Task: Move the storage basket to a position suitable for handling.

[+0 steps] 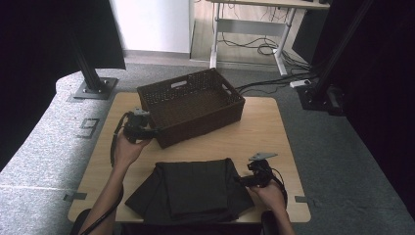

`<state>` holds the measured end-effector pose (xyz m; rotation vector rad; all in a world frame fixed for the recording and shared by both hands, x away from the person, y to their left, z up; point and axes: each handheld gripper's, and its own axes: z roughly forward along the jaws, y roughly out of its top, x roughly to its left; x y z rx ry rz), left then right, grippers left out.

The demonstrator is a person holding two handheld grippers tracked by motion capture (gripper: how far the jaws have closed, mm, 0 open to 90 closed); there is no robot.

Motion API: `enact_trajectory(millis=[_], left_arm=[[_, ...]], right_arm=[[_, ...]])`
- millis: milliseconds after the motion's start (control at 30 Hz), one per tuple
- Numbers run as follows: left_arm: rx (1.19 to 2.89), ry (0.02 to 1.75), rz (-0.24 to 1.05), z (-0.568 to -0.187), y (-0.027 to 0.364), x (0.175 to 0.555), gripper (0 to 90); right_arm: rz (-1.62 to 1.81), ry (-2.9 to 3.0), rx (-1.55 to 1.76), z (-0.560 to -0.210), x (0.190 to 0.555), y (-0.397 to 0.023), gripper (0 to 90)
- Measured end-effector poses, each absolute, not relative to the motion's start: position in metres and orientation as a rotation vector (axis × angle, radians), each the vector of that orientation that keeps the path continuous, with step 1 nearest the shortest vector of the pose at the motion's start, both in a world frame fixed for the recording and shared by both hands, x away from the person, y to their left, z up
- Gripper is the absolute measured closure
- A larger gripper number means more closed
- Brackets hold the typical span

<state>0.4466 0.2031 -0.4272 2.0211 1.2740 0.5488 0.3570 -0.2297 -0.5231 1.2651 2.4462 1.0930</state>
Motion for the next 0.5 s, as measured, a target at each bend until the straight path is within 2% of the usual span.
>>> enact_trajectory(millis=[233, 333, 500], left_arm=[[1.998, 1.350, 0.564, -0.433, 0.197, 0.465, 44.5], [1.992, 1.361, 0.543, -0.436, 0.197, 0.467, 49.1], [2.009, 1.374, 0.582, -0.436, 0.192, 0.466, 53.6]], right_arm=[[1.068, 2.443, 1.310, -0.532, 0.358, -0.240, 14.4], [1.054, 2.446, 1.319, -0.535, 0.359, -0.242, 14.6], [1.042, 2.452, 1.331, -0.537, 0.360, -0.244, 15.1]])
